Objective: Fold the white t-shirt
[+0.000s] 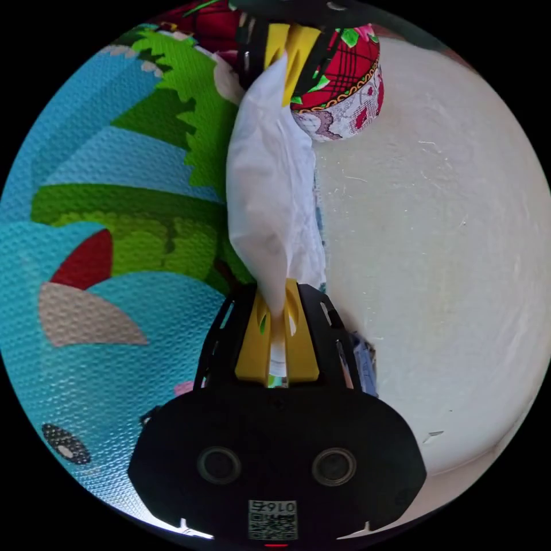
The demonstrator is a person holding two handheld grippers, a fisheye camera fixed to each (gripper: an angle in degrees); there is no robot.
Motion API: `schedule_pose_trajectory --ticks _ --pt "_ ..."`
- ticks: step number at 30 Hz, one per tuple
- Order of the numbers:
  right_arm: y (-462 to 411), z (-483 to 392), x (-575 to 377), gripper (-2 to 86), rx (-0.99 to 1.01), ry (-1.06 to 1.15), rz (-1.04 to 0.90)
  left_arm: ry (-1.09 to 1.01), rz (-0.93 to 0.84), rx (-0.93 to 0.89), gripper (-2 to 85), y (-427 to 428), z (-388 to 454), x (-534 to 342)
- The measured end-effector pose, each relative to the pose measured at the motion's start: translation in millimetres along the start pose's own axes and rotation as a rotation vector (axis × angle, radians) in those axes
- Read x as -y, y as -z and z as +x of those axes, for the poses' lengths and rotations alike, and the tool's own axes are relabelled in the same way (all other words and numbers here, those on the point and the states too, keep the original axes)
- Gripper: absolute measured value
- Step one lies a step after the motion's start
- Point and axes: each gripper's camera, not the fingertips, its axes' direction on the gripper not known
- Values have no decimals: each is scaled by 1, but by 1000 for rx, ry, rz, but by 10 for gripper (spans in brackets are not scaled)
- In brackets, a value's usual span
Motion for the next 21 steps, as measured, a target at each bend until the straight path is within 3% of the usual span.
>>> schedule_pose_trajectory --ticks 3,7,10,12,14,15,16,18,21 --pt "-1 5 -9 45 33 12 -3 -14 -58 -1 -8 5 -3 -16" --pt "11 33 -52 62 286 26 80 107 -49 -136 -6 12 -30 -53" --pt "13 73 -96 53 473 -159 192 483 104 -216 -8 17 -68 -86" --pt "1 99 -119 25 545 -354 264 813 259 -406 -9 1 -87 -101" --pt "-33 118 -132 3 650 -527 227 906 298 -582 -10 -24 -83 -95" --pt "-42 120 -133 2 673 -548 206 890 227 -667 -10 -46 -73 -82" --pt "-60 119 -134 -1 706 -568 156 867 155 -679 -10 -57 -65 -74" --pt "-81 113 -137 -3 696 -578 78 787 -149 -503 -10 -89 -34 -53" --pt "-95 106 -155 -4 684 -631 67 739 -175 -316 -10 -96 -5 -45"
